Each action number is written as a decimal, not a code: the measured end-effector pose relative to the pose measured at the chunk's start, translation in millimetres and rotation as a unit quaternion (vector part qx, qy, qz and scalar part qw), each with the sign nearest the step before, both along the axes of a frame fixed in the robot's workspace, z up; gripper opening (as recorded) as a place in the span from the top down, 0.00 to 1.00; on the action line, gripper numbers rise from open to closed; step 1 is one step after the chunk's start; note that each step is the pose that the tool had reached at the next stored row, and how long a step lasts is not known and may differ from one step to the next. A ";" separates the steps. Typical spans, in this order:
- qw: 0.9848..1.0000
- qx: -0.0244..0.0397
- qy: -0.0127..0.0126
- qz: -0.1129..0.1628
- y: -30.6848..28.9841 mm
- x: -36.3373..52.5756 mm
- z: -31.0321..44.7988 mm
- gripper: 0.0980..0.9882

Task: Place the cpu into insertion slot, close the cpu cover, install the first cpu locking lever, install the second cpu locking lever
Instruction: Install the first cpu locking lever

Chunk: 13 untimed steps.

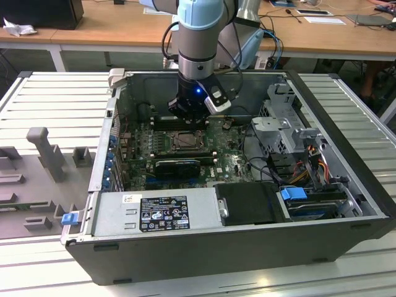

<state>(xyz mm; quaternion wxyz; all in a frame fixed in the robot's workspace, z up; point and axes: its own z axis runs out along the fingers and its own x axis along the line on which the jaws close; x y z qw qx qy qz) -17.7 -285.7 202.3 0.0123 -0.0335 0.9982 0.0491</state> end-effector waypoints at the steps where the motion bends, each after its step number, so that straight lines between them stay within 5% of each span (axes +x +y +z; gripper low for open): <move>1: 1.000 0.000 0.000 0.000 -0.1 0.0 4.6 0.99; 4: 1.000 -0.001 0.000 0.000 -0.1 0.0 12.1 0.99; 13: 1.000 -0.001 0.000 0.000 -7.1 0.0 12.1 0.99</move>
